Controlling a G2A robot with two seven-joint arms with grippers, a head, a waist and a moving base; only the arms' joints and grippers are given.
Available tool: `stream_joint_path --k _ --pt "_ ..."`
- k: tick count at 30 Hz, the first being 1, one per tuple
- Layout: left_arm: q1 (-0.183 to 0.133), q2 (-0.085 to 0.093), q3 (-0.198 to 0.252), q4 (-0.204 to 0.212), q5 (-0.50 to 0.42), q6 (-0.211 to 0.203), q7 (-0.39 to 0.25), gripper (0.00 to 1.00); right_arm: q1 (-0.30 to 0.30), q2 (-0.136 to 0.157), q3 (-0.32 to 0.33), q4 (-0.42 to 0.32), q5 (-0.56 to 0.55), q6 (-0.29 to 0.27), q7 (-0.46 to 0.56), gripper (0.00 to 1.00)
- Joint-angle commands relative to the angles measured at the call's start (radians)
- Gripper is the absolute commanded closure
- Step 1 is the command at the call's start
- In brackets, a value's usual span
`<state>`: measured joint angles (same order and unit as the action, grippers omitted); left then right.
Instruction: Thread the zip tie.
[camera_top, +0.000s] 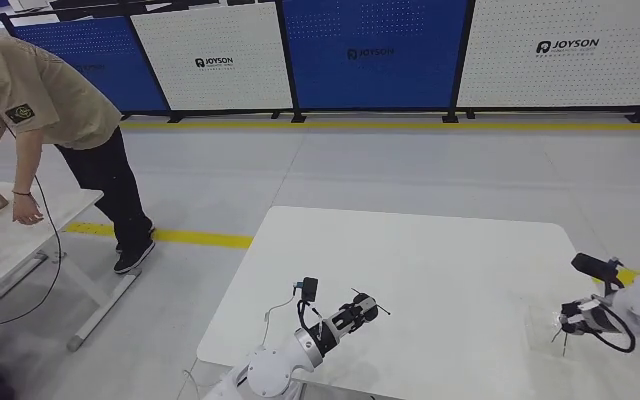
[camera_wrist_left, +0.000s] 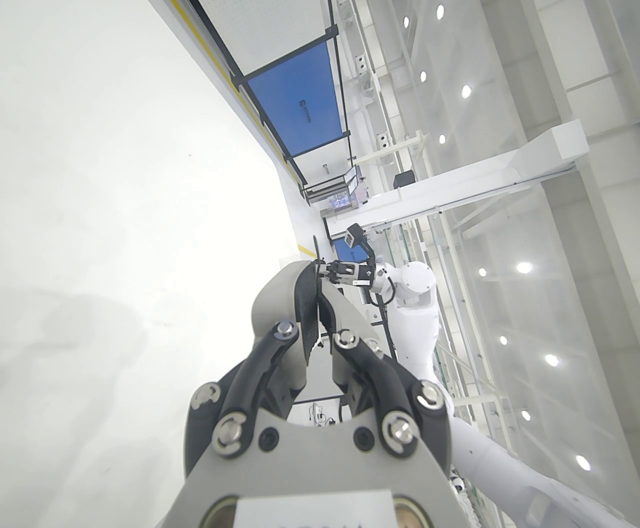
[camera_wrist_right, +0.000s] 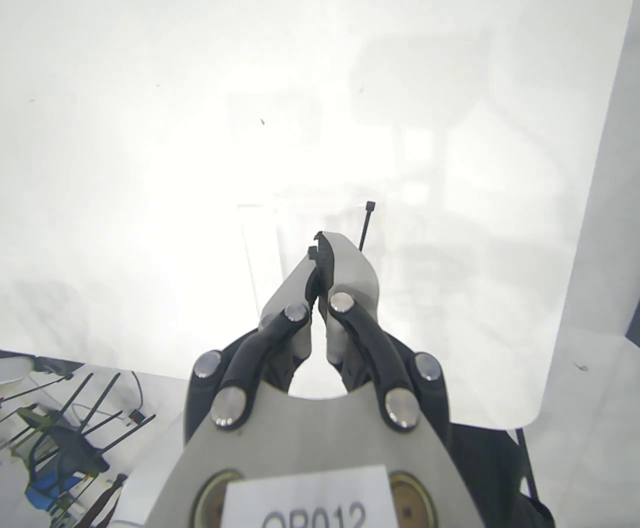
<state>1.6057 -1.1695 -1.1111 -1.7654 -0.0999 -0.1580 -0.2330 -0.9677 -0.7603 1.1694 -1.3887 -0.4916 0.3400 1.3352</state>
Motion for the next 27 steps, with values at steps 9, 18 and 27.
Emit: stream_joint_path --k 9,18,27 --pt "0.0 0.0 0.0 0.0 0.0 0.0 0.0 1.0 -0.057 0.014 0.061 -0.056 0.023 0.0 0.01 1.0" --pt "0.0 0.0 0.0 0.0 0.0 0.0 0.0 1.0 -0.075 0.014 0.083 -0.075 0.039 -0.004 -0.055 1.0" --pt "0.0 0.0 0.0 0.0 0.0 0.0 0.0 1.0 -0.411 0.024 0.382 -0.346 0.194 0.0 -0.366 1.0"
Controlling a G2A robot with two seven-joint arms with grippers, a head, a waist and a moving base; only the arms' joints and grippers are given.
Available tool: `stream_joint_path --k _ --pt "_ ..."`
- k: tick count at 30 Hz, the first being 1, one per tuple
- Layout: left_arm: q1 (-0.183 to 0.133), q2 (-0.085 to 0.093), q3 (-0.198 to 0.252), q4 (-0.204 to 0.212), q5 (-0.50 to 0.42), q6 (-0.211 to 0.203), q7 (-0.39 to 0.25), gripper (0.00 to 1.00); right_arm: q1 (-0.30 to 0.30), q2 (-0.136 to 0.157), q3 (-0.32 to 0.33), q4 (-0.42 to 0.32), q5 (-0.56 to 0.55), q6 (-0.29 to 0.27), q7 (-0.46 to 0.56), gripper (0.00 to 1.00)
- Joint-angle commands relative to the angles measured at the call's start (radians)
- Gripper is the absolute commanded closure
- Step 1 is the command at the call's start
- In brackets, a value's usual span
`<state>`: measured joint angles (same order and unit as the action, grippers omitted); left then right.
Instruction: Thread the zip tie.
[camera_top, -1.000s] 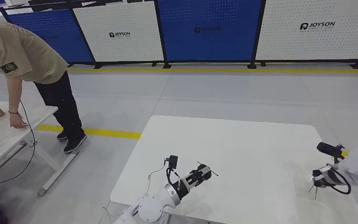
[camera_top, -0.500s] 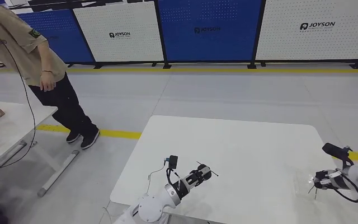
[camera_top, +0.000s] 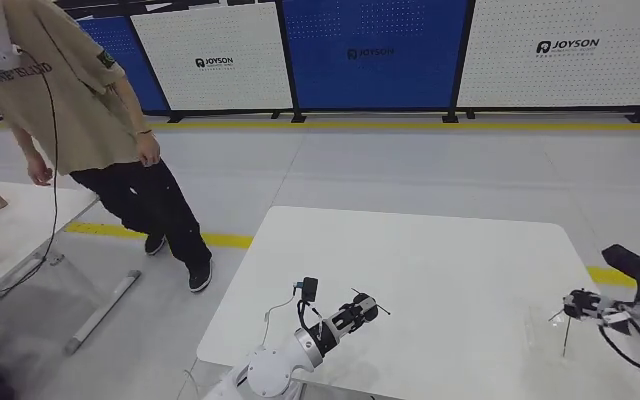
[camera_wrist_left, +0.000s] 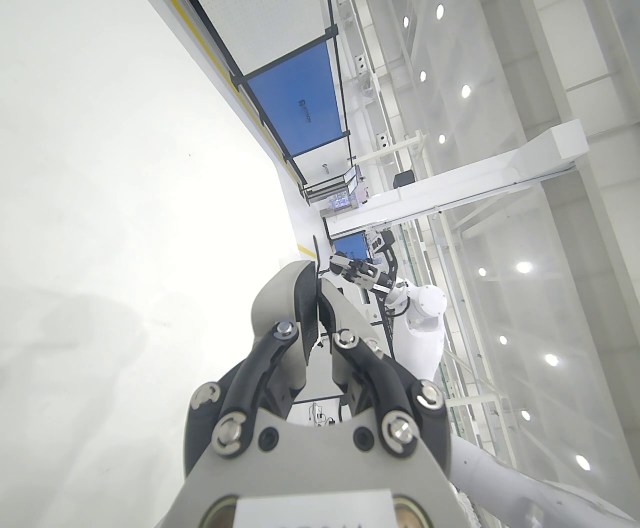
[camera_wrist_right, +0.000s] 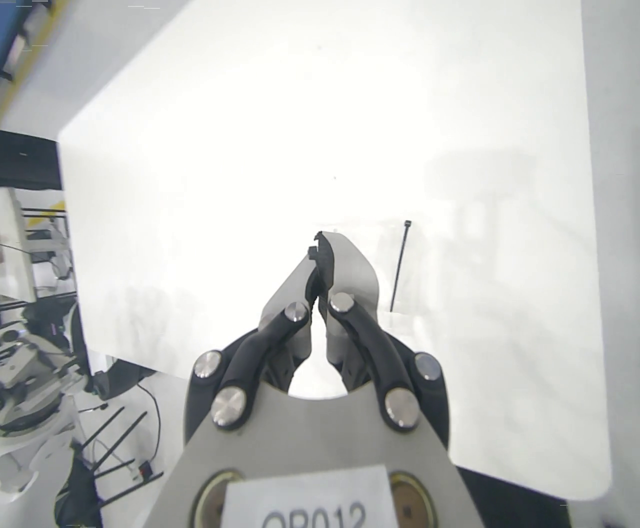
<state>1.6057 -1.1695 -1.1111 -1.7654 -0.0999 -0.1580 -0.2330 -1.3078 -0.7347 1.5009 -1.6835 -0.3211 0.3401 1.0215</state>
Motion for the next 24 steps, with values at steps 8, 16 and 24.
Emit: stream_joint_path --k 8,16,24 --pt "0.0 0.0 0.0 0.0 0.0 0.0 0.0 1.0 -0.295 -0.015 0.136 -0.23 0.035 0.0 -0.182 1.0" --pt "0.0 0.0 0.0 0.0 0.0 0.0 0.0 1.0 -0.295 -0.015 0.136 -0.23 0.035 0.0 -0.182 1.0" --pt "0.0 0.0 0.0 0.0 0.0 0.0 0.0 1.0 -0.297 -0.027 0.135 -0.208 0.14 -0.053 -0.246 1.0"
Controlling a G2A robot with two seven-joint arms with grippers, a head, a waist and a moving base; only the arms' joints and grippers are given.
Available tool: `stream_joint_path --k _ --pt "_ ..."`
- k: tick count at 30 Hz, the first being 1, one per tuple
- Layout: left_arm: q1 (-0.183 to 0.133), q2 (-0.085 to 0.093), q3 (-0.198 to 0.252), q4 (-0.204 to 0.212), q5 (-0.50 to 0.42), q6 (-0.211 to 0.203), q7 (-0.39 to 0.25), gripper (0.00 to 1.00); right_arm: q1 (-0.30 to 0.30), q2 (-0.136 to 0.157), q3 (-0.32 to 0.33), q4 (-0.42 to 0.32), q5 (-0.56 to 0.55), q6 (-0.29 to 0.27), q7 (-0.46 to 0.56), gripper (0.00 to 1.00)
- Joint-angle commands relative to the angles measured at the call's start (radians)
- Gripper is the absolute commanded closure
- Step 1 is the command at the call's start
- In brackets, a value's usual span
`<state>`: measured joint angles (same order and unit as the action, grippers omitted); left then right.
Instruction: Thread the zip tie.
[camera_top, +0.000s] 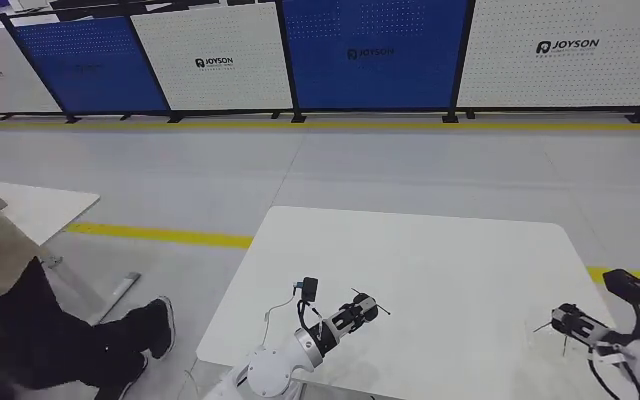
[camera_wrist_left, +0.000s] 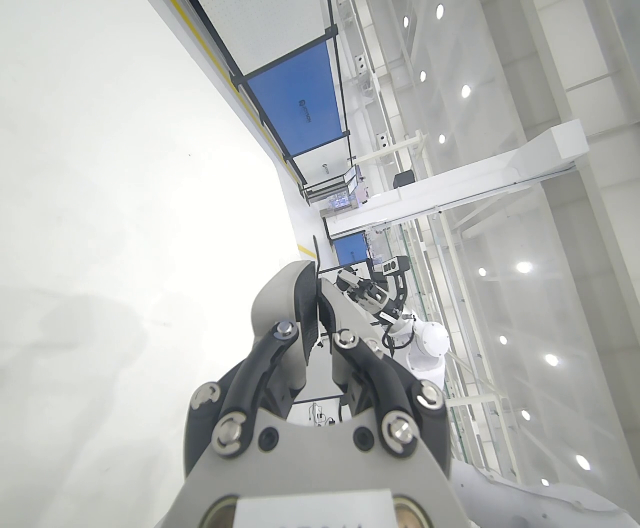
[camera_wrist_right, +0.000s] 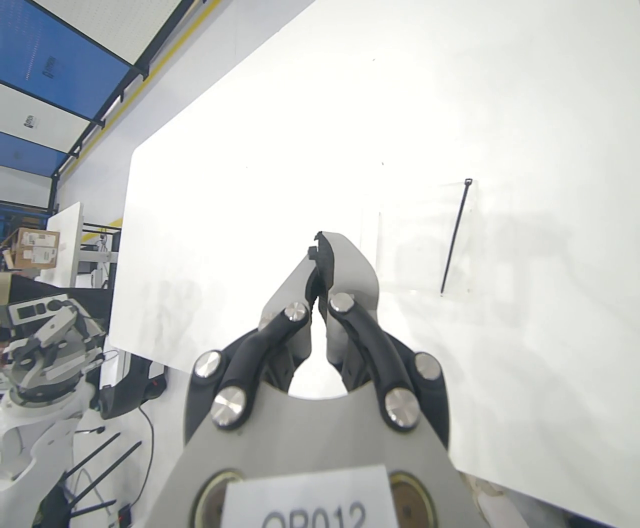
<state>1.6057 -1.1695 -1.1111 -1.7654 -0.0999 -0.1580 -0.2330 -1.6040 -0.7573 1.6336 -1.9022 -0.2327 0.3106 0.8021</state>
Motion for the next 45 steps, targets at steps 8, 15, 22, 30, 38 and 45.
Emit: stream_joint_path --k 8,15,22,30,38,45 --pt "0.0 0.0 0.0 0.0 0.0 0.0 0.0 1.0 -0.041 -0.046 -0.058 0.001 0.275 -0.095 -0.294 1.0" --pt "0.0 0.0 0.0 0.0 0.0 0.0 0.0 1.0 -0.044 -0.065 -0.175 -0.065 0.203 -0.06 -0.406 1.0" --pt "0.0 0.0 0.0 0.0 0.0 0.0 0.0 1.0 -0.044 -0.065 -0.175 -0.065 0.203 -0.06 -0.406 1.0" --pt "0.0 0.0 0.0 0.0 0.0 0.0 0.0 1.0 -0.045 -0.068 -0.178 -0.064 0.214 -0.072 -0.415 1.0" --pt "0.0 0.0 0.0 0.0 0.0 0.0 0.0 1.0 -0.086 -0.102 -0.182 -0.066 0.408 -0.184 -0.615 1.0" --pt "0.0 0.0 0.0 0.0 0.0 0.0 0.0 1.0 -0.072 -0.122 -0.297 -0.144 0.267 -0.052 -0.713 1.0"
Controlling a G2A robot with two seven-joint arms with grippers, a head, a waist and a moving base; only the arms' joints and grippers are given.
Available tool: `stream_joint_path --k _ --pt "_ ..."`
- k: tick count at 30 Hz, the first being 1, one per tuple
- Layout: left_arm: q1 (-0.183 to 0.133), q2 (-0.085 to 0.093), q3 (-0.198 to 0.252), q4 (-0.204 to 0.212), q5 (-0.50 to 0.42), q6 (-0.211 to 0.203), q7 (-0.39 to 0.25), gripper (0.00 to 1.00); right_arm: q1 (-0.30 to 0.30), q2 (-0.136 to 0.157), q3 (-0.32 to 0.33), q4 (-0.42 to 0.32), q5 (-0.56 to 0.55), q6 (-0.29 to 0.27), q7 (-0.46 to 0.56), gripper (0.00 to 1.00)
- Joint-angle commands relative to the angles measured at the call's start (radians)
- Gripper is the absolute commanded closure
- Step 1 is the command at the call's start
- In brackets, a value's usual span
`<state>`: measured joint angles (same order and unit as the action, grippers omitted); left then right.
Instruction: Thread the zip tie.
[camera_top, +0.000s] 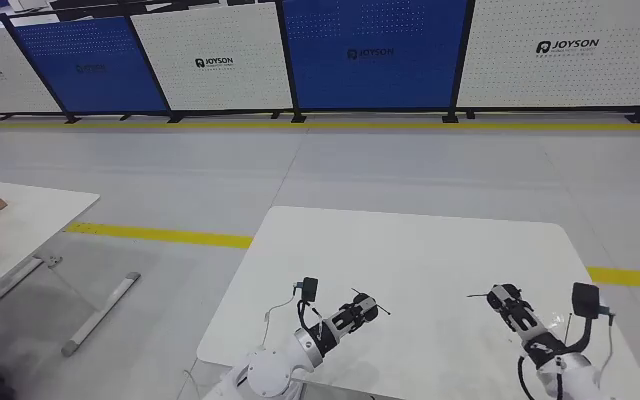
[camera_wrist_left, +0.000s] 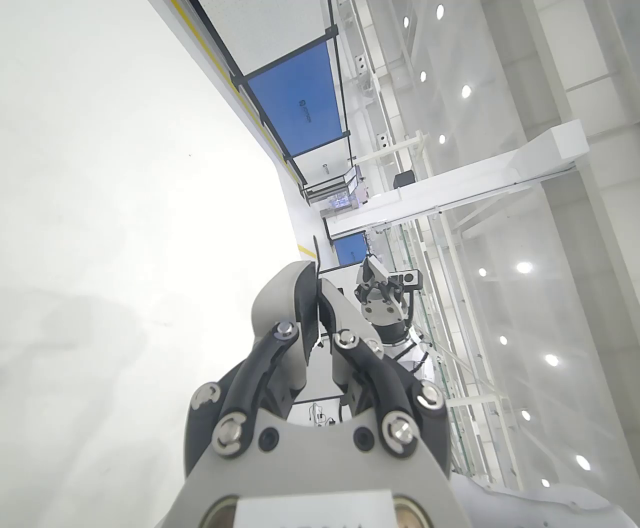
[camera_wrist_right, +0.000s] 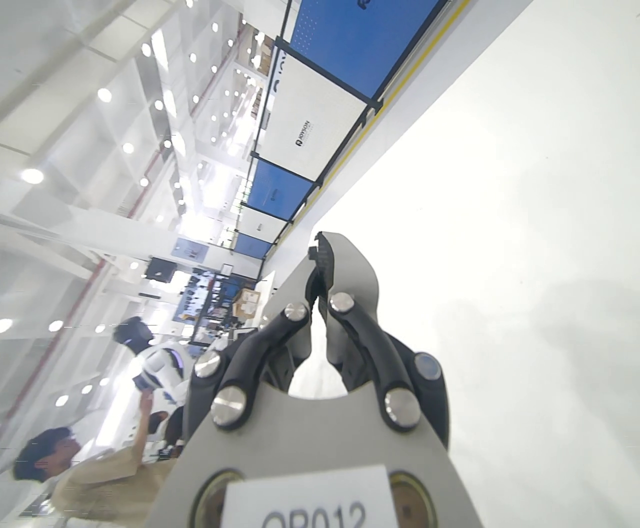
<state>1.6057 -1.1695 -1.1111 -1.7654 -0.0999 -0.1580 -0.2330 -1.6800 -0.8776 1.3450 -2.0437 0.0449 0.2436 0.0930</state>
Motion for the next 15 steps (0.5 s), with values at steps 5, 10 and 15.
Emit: stream_joint_path --k 5,10,15 --pt "0.0 0.0 0.0 0.0 0.0 0.0 0.0 1.0 0.004 -0.001 -0.008 -0.003 -0.011 0.015 -0.004 1.0" --pt "-0.008 -0.003 0.006 -0.001 0.012 0.005 0.035 1.0 0.004 -0.001 -0.008 -0.003 -0.011 0.015 -0.004 1.0" --pt "-0.035 -0.022 0.055 0.002 0.125 0.041 0.262 1.0 0.004 -0.001 -0.008 -0.003 -0.011 0.015 -0.004 1.0"
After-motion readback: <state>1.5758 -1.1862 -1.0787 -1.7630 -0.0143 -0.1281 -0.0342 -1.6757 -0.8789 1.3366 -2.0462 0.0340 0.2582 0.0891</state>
